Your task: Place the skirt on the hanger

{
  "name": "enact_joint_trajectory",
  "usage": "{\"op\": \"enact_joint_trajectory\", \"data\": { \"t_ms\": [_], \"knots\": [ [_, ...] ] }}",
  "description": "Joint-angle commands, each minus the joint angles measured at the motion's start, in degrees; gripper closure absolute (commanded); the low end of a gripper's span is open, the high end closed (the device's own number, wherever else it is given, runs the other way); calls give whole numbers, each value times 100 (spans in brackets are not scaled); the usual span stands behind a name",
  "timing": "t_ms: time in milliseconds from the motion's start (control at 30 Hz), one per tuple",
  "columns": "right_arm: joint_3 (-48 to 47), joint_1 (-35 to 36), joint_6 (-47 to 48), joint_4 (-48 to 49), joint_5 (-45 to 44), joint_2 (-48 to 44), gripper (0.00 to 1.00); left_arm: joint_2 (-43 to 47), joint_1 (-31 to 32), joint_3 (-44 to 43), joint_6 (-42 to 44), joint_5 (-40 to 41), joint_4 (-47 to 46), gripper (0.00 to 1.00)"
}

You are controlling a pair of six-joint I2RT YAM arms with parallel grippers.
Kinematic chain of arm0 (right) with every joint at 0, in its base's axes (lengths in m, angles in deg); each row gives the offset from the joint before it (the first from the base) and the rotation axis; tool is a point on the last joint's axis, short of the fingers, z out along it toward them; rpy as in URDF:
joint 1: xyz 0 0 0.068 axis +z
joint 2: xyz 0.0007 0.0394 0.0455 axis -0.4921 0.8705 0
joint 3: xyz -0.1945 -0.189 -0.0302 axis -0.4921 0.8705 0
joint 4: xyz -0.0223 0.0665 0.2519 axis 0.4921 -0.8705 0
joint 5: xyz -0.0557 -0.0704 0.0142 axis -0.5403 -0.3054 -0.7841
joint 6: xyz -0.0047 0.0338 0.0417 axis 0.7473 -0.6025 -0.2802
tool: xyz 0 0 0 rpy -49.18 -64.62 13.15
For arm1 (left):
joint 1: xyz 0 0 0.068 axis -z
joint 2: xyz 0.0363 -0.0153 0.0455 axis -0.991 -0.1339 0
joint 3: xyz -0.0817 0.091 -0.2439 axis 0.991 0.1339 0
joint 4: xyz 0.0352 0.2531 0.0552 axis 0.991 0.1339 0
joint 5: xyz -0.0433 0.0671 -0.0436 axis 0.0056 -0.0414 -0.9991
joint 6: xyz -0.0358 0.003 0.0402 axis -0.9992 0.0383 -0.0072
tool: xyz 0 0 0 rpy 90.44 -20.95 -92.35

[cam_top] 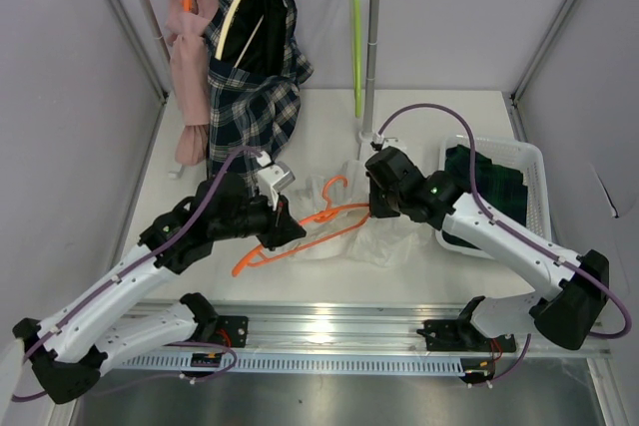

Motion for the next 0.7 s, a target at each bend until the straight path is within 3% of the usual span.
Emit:
{"op": "enact_joint_trajectory", "data": {
  "t_ms": [0,300,667],
  "knots": [
    [-379,85,-101,-63,-97,-227,100,-81,169,75,-144,76,-687,100],
    [-458,349,-242,-203,-237,-359,100,-774,204,189,-224,147,-1355,100],
    [472,367,-312,165,-229,-684,100,-1768,222,611,-452,-152,-2559,100]
  ]
}}
